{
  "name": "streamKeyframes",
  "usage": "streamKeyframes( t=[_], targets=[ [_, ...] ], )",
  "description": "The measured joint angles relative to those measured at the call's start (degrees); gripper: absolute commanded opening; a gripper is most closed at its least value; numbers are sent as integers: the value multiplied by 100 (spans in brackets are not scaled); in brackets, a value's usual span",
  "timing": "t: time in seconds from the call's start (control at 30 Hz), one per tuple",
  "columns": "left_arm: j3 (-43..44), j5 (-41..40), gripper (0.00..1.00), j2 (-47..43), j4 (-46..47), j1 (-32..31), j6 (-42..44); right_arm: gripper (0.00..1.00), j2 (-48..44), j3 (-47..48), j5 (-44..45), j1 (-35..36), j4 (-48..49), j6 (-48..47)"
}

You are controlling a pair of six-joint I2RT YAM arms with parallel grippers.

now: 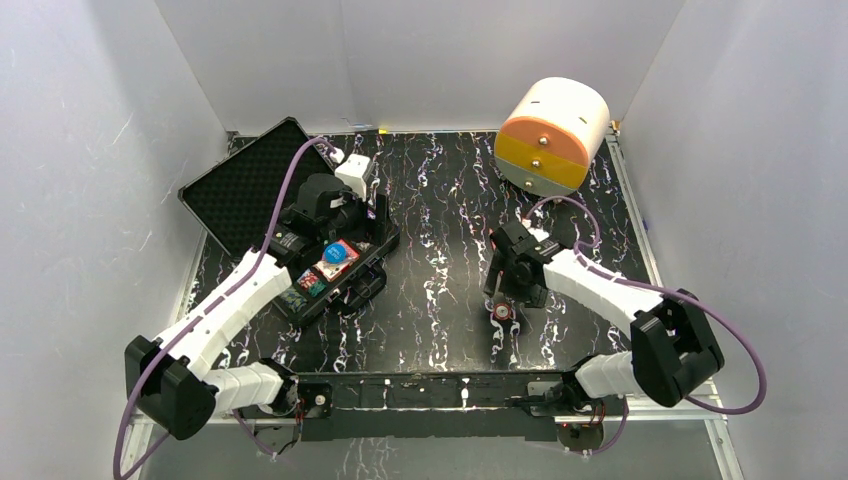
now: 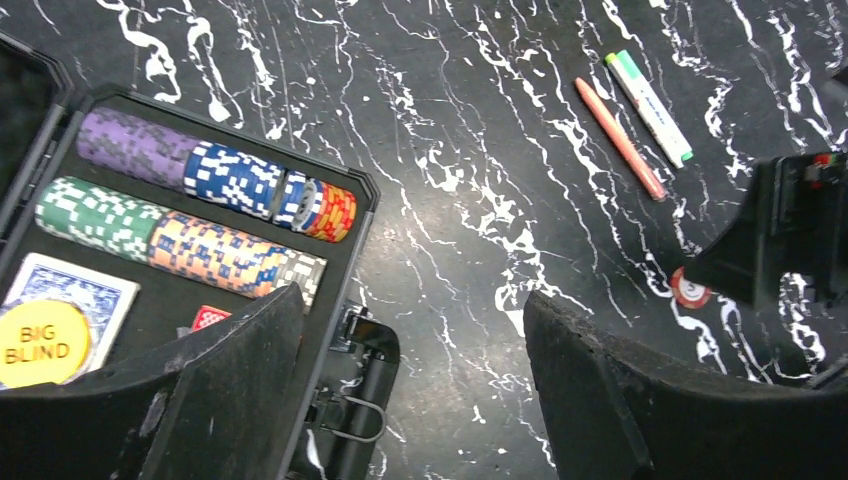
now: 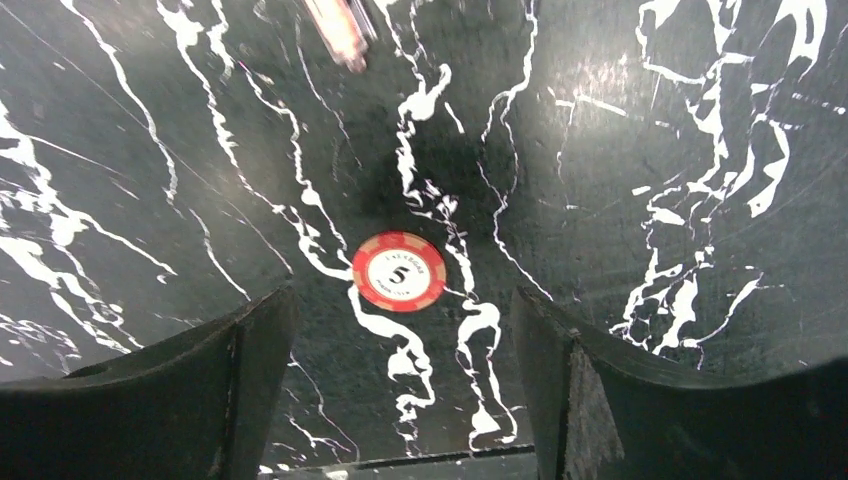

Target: Pack up texas hold em set

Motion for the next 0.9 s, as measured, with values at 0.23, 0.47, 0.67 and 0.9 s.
streamKeyframes(
  t=[0.23, 0.47, 0.67, 0.9],
  targets=[
    [-363, 227, 84, -92, 348, 0, -671, 65, 721, -125, -544, 0, 52, -345],
    [-367, 131, 86, -92, 402, 0, -754, 52, 1187, 83, -678, 26, -13, -625],
    [-369, 94, 87, -125, 402, 0, -776, 61, 1224, 116, -688, 59, 20, -623],
    [-369, 57, 87, -173, 402, 0, -776, 50, 1239, 120, -649, 72, 35, -616]
  ],
)
